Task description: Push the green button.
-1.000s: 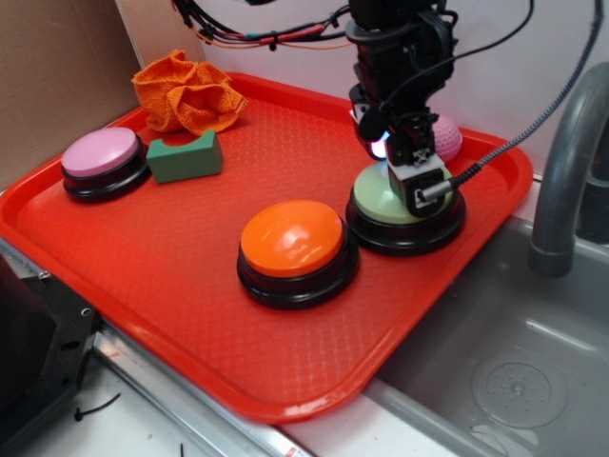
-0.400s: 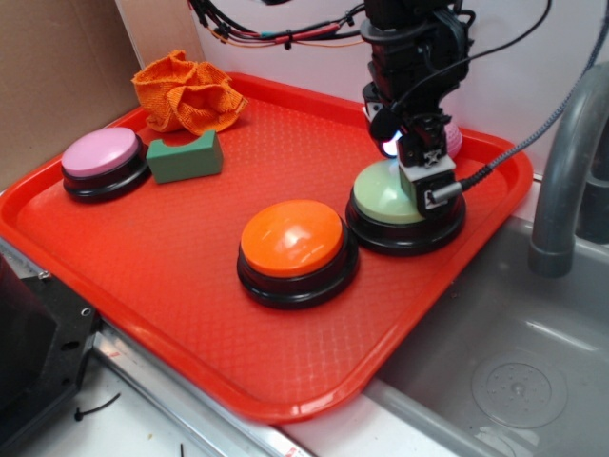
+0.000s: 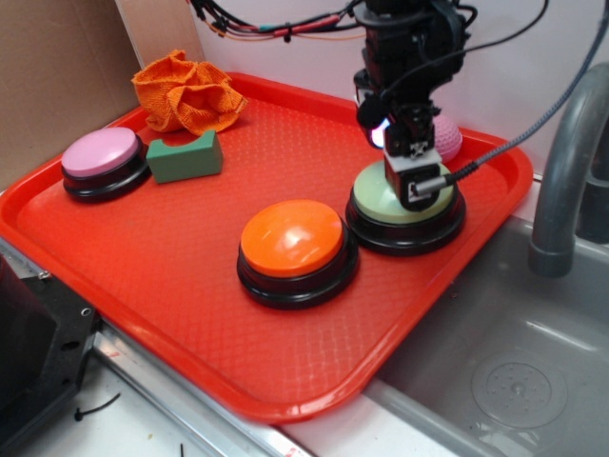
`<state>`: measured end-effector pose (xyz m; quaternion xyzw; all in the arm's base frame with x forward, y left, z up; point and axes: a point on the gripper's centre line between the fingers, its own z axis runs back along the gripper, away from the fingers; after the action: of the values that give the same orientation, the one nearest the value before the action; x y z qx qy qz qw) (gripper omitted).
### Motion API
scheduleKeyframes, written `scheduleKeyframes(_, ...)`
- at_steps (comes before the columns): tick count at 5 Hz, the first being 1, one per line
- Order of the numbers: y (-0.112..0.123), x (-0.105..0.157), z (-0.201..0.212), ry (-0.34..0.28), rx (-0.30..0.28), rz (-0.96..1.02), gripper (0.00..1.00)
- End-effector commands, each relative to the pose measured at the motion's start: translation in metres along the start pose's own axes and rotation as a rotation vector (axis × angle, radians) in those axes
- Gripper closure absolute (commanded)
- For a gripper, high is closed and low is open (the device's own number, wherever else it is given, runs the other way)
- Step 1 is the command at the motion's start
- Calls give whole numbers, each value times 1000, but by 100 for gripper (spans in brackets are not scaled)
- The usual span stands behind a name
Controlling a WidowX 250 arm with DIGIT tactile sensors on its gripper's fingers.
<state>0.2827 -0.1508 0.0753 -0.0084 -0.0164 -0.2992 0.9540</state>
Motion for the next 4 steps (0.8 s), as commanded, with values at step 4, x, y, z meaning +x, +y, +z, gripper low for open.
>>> scheduleKeyframes(4,-9,-6,51,-139,17,-7,0)
